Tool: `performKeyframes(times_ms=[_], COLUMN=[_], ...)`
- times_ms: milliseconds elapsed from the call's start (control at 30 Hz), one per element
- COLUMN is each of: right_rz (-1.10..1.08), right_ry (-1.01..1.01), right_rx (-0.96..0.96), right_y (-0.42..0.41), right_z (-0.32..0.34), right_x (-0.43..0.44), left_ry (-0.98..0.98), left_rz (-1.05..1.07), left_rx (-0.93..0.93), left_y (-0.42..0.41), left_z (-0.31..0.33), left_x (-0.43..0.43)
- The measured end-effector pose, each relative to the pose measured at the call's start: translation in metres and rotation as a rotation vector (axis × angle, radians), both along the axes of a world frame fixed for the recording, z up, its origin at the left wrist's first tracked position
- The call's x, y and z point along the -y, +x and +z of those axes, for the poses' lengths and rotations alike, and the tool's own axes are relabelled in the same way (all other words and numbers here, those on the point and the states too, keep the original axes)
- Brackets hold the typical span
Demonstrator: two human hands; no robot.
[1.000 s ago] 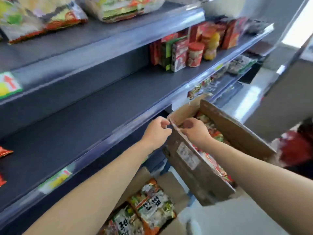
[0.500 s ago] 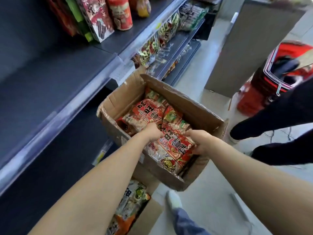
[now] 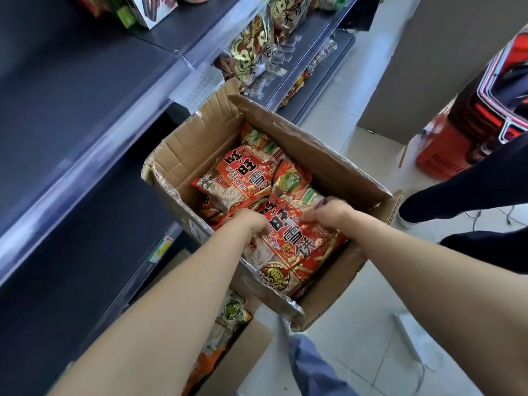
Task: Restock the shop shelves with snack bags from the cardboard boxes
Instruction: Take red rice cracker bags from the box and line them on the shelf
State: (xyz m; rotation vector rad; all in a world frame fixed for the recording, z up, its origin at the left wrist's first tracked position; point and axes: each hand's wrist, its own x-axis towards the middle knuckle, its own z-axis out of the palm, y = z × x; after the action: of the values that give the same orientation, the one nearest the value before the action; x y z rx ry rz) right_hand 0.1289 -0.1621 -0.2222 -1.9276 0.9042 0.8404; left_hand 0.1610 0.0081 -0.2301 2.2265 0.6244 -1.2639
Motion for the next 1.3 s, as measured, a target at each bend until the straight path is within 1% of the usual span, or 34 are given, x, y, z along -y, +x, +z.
performKeyframes(times_ms=[67,167,233,300,400,500,633,733,800,867,933,1000,1100,1200,1300], right_rz=[0.003,0.024,0.034,0.080,0.068,0.025,-0.054,-0.092,-0.137,-0.156,-0.133,-0.093,0.007,0.117,0.246], right_ry=[0.030,0.047,0.098,0.107,0.108,0.103,0.127,0.152,0.214,0.268,0.300,0.325,0.387,0.492,0.577], right_rx=[0.032,0.069,0.077,0.096,0.186,0.286,0.472,0.614,0.686,0.725,0.718,0.700,0.647,0.577,0.548], right_y=[0.005,0.010,0.009,0.009,0.010,0.010,0.013,0.021,0.029,0.037,0.044,0.053,0.062,0.034,0.011], right_z=[0.006,0.016,0.027,0.041,0.070,0.106,0.157,0.195,0.215,0.228,0.231,0.222,0.198,0.208,0.212], right_x=[0.003,0.007,0.008,0.009,0.010,0.008,0.001,-0.017,-0.037,-0.063,-0.096,-0.132,-0.201,-0.288,-0.367], left_ry=[-0.013,-0.054,-0.075,-0.111,-0.208,-0.272,-0.222,-0.242,-0.266,-0.408,-0.535,-0.569,-0.514,-0.399,-0.343], left_rz=[0.061,0.053,0.058,0.105,0.221,0.290,0.278,0.332,0.430,0.556,0.656,0.720,0.837,0.966,1.106], left_rx=[0.027,0.045,0.058,0.066,0.102,0.232,0.504,0.646,0.690,0.685,0.673,0.667,0.735,0.803,0.853], left_y=[0.000,0.000,0.000,-0.001,-0.003,-0.004,0.002,0.008,0.009,0.006,-0.006,-0.023,-0.055,-0.090,-0.124], left_z=[0.005,0.012,0.018,0.028,0.045,0.068,0.110,0.142,0.162,0.180,0.196,0.208,0.210,0.208,0.206], left_x=[-0.002,-0.002,-0.001,-0.001,0.000,0.001,-0.009,-0.031,-0.054,-0.085,-0.121,-0.161,-0.232,-0.306,-0.373])
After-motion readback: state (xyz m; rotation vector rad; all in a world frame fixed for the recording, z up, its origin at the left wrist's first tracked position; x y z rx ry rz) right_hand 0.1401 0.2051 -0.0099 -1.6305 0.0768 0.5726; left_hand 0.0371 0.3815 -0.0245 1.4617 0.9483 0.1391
